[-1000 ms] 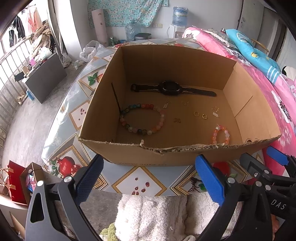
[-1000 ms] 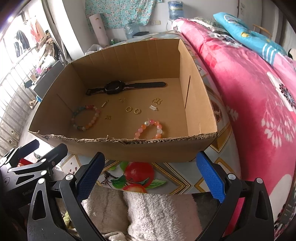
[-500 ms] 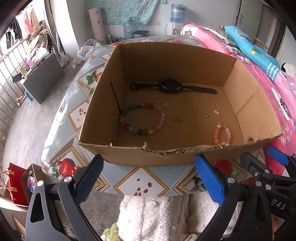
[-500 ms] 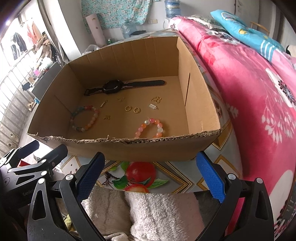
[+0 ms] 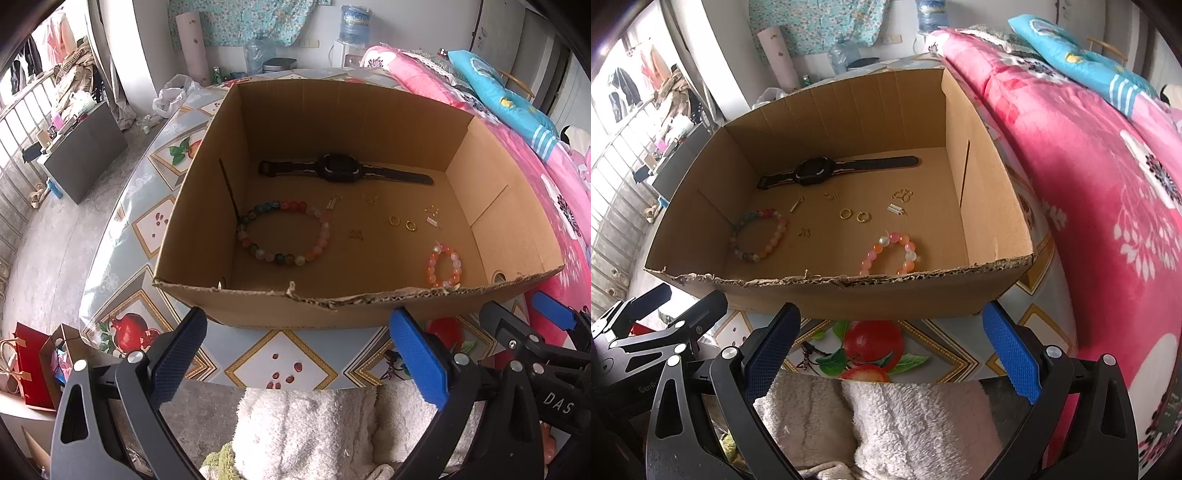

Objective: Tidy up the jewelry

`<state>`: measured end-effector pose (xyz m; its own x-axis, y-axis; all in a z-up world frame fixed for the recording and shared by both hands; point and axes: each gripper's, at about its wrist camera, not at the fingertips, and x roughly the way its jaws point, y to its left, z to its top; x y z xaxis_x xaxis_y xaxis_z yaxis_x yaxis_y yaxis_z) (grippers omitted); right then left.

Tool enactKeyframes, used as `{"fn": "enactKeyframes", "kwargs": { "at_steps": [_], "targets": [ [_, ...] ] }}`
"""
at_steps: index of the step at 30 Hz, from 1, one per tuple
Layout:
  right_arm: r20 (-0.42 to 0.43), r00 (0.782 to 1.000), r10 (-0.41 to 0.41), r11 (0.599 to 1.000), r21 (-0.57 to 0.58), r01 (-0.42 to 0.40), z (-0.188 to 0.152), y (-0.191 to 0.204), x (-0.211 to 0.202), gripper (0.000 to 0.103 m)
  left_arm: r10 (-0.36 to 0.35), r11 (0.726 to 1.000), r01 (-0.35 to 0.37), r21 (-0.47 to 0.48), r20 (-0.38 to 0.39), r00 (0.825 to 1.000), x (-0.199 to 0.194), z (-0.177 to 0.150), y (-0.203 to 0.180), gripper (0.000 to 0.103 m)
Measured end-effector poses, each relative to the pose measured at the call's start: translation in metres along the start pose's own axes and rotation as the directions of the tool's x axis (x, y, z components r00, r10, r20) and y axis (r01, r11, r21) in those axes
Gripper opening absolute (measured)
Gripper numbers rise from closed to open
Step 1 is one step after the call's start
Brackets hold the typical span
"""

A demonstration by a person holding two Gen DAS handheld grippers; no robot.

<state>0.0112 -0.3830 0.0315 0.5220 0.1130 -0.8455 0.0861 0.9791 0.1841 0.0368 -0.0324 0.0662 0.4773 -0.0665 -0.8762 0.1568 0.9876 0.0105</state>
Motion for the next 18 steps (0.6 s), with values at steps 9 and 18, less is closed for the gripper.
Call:
{"fn": "enactKeyframes", "kwargs": {
  "at_steps": [9, 18],
  "targets": [
    [-0.005, 1.000, -0.004, 1.000, 0.010, 0.004, -0.0003, 0.0034, 0.0006, 0.095, -0.001, 1.000, 0.001, 0.005, -0.006, 1.000, 0.0016, -0.0005, -0.0013, 0.097],
    [-0.005, 1.000, -0.006, 1.000, 0.010, 0.006, -0.0002, 0.0034, 0.0010, 0.095, 0.001, 1.000, -0.001, 0.006, -0.007, 1.000, 0.0020, -0.0005, -0.0019, 0.097]
  ]
}}
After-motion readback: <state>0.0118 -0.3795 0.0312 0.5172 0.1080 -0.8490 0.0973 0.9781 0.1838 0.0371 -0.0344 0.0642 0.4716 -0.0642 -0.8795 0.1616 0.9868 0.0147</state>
